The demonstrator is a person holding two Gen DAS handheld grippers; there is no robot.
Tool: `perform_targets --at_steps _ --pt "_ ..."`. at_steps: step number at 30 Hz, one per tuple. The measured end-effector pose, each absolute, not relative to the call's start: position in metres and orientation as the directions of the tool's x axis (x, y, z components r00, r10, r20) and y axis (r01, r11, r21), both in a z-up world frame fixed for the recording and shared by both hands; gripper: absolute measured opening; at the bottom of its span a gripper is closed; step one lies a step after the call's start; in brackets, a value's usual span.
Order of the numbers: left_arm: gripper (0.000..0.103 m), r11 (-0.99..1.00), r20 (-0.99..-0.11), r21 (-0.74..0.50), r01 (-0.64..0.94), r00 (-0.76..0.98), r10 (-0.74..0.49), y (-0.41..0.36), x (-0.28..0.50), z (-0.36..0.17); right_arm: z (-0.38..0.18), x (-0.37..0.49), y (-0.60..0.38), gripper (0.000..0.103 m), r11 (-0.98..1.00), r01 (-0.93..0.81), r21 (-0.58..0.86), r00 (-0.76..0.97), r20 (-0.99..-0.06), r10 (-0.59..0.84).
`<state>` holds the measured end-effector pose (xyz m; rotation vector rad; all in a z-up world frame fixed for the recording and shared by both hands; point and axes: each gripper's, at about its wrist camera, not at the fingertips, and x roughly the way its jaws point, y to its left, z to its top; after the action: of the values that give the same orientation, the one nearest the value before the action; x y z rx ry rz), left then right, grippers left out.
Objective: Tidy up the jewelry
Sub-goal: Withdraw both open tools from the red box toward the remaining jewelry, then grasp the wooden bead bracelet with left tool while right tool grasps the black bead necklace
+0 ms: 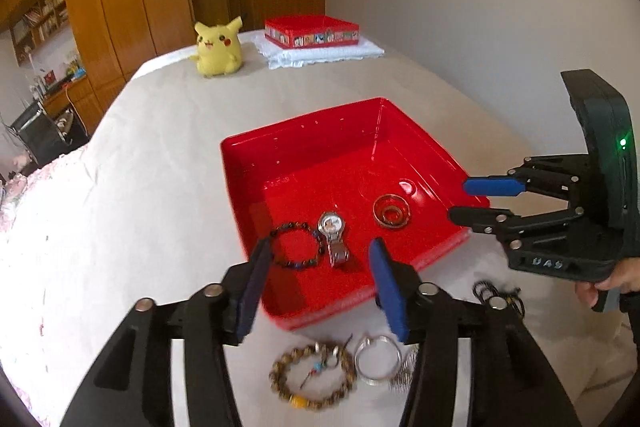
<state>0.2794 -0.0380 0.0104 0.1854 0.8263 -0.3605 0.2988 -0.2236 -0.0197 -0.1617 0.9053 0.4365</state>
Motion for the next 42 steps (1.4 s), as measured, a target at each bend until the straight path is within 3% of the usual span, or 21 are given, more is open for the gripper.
perform_targets --at_steps 5,11,24,42 --pt "0.063 0.923 -0.723 0.027 0.383 0.645 -0.246 -0.022 0.245 0.018 -0.011 0.261 -0.228 0.048 0.899 -0.437 0.039 0.565 -0.766 0.308" --pt "0.070 0.930 -0.706 0.029 0.368 0.666 -0.241 -0.002 0.209 0.016 -0.009 0.226 -0.236 0.052 0.902 -0.428 0.056 0.579 -0.749 0.321" --pt "0.070 0.940 -0.747 -0.021 0.340 0.620 -0.241 0.015 0.162 -0.051 -0.047 0.156 -0.255 0.052 0.923 -0.371 0.096 0.586 -0.747 0.313" --pt "0.068 0.950 -0.770 0.027 0.312 0.613 -0.179 -0.003 0.184 -0.102 -0.086 0.153 -0.260 0.047 0.926 -0.331 0.182 0.544 -0.765 0.345"
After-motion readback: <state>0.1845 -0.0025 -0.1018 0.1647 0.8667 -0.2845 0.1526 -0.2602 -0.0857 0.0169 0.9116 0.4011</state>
